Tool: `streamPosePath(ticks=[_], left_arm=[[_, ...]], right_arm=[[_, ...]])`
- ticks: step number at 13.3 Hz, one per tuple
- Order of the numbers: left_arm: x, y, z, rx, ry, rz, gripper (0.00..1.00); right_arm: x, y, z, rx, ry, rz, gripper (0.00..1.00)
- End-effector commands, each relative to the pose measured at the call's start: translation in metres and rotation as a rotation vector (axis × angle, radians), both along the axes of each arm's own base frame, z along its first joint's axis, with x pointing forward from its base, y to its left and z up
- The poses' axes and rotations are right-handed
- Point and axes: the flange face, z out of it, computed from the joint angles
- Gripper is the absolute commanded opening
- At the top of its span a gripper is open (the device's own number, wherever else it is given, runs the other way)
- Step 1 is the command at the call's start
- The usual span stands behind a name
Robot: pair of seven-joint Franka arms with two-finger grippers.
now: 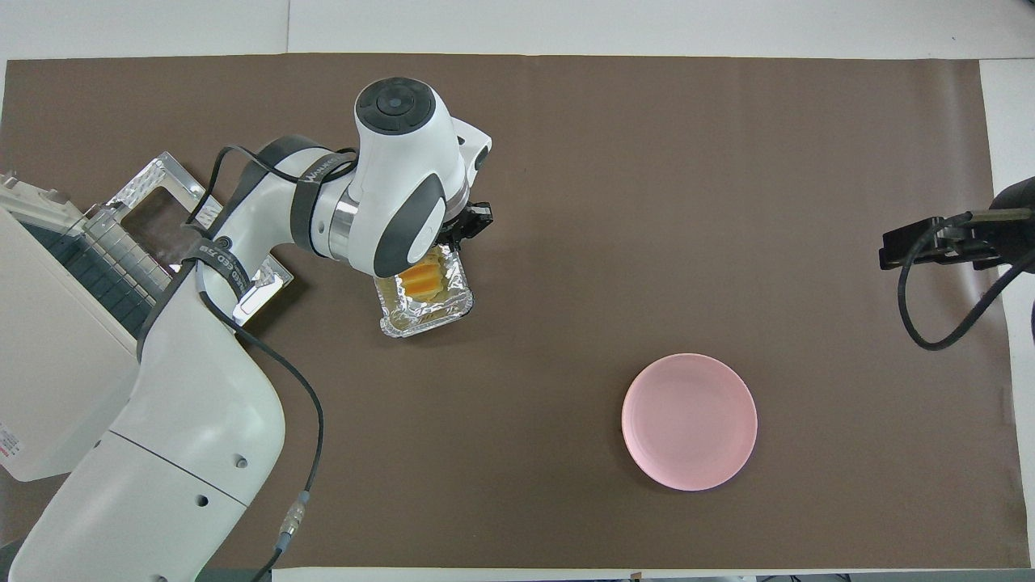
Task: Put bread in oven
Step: 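Carry the foil tray toward the open oven with the left gripper, then insert the foil tray into the oven opening with the left gripper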
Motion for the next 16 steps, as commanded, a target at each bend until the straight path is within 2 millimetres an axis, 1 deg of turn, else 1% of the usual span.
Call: streamPosePath(ticks=[1,2,3,5,7,8,9,11,12,13,15,16], left_arm=[[0.018,0.046,0.038,0.075,0.029,0.133,0.00],[0.027,0.077,0.057,0.102,0.031,0.182,0.00],[0.033,0.102,0.087,0.110,0.007,0.227,0.00],[0.050,0.175,0.098,0.181,0.003,0.347,0.00],[0.063,0.223,0.103,0.219,-0.026,0.421,0.00],[0.066,0.253,0.104,0.236,-0.020,0.465,0.00],[0.068,0.265,0.103,0.250,-0.017,0.478,0.00],[0.072,0.297,0.102,0.259,-0.019,0.522,0.00],[0.072,0.304,0.101,0.259,-0.021,0.527,0.00],[0.069,0.318,0.095,0.264,0.003,0.542,0.00],[0.062,0.337,0.087,0.261,0.028,0.560,0.00],[0.060,0.351,0.085,0.254,0.036,0.561,0.00]], right_arm=[[-0.001,0.000,0.002,0.020,0.003,-0.021,1.00],[-0.002,0.000,0.000,0.020,0.007,-0.019,1.00],[-0.003,0.000,-0.002,0.020,0.012,-0.019,1.00],[-0.003,-0.001,-0.002,0.017,0.012,-0.020,1.00],[-0.004,-0.002,-0.001,0.018,0.015,-0.019,1.00],[-0.005,-0.002,0.001,0.018,0.012,-0.019,1.00],[-0.006,-0.002,0.002,0.018,0.010,-0.017,1.00],[-0.006,-0.002,0.001,0.018,0.013,-0.019,1.00],[-0.006,0.000,0.002,0.018,0.012,-0.016,1.00],[-0.006,0.000,0.002,0.018,0.012,-0.016,1.00],[-0.006,0.000,0.002,0.018,0.012,-0.016,1.00],[-0.006,-0.001,0.001,0.018,0.013,-0.017,1.00]])
